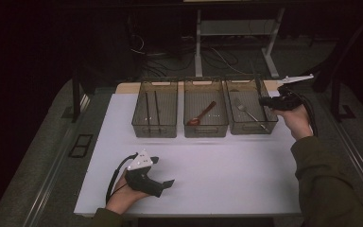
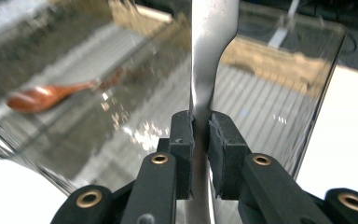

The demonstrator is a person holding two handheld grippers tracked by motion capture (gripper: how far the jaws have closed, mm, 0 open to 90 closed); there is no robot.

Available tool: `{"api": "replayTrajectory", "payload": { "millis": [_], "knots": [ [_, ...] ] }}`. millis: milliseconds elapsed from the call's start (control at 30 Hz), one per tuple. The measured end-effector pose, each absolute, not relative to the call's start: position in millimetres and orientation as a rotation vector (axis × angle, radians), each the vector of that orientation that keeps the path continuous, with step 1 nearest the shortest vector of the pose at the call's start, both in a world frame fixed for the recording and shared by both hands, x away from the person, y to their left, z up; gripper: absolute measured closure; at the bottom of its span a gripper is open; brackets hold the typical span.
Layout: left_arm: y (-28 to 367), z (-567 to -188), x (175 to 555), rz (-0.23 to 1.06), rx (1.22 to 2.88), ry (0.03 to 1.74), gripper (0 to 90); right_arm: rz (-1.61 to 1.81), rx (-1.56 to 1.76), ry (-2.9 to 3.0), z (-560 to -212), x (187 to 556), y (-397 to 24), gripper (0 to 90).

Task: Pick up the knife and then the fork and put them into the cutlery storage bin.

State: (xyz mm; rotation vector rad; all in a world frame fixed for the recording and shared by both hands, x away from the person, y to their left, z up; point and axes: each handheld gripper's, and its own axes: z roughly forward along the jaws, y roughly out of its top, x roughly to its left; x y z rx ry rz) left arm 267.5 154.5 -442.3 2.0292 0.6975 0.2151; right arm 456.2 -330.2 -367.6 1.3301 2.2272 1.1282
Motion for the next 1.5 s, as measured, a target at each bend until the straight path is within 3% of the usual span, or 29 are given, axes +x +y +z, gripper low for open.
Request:
{"api": "replayTrajectory", "payload": {
  "millis": [1067,1233,1500],
  "knots": [
    [154.6,-442.0,266.8,0.213,2.031,0.694,0.0,0.690,1.354,2.514,-389.9,486.8,-302.7,77.6],
    [154.8,-441.8,266.7,0.214,2.031,0.695,0.0,0.757,1.353,2.471,-383.9,486.1,-304.0,70.2],
    [154.6,-441.8,266.7,0.216,2.033,0.694,0.0,0.941,1.390,2.410,-374.4,479.8,-313.5,50.3]
  ]
}}
